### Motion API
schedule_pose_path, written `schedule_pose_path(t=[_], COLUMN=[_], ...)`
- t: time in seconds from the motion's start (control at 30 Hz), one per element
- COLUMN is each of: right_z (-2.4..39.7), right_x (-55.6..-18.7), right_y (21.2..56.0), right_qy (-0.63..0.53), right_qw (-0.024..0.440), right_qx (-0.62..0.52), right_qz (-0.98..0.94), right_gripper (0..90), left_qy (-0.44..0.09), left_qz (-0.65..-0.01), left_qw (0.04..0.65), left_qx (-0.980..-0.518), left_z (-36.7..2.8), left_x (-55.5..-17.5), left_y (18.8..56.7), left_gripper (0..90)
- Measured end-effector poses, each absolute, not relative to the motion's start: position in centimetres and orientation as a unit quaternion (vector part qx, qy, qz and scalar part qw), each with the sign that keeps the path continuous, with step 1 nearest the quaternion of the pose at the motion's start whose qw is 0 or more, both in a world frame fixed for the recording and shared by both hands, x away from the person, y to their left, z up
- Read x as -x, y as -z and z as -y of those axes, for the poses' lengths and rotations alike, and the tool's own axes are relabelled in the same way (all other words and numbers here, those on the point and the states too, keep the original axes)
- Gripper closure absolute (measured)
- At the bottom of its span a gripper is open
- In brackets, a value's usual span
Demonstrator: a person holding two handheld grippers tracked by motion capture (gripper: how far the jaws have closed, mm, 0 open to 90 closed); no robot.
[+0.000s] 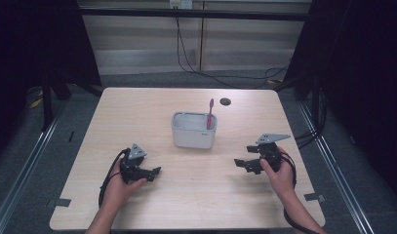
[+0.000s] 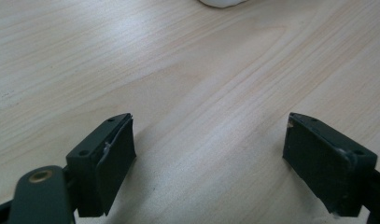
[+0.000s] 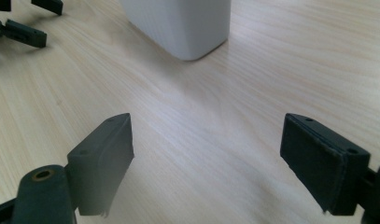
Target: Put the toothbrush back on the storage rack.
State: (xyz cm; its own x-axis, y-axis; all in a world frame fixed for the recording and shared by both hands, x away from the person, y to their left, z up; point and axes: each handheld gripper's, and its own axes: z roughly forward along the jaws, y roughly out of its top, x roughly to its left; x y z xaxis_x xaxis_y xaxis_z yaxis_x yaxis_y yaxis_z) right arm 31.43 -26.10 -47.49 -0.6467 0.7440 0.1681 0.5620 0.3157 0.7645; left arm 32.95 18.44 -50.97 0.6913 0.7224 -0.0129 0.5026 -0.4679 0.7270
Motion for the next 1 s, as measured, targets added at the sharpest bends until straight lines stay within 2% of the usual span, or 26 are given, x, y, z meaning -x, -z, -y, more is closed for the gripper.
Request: schedule_pose_path(t=[1.0], right_z=[26.7], right_x=[-30.7], right_y=[49.7], right_qy=[-0.379], right_qw=[0.109], right_qx=[-0.387], right_qz=[-0.833], right_gripper=[16.6], left_qy=[-0.148], left_qz=[-0.361], left_qw=[0.367], left_qx=[-0.844], left_z=[-18.5], left_x=[-32.8], left_y=[51.0], left_gripper=[16.2])
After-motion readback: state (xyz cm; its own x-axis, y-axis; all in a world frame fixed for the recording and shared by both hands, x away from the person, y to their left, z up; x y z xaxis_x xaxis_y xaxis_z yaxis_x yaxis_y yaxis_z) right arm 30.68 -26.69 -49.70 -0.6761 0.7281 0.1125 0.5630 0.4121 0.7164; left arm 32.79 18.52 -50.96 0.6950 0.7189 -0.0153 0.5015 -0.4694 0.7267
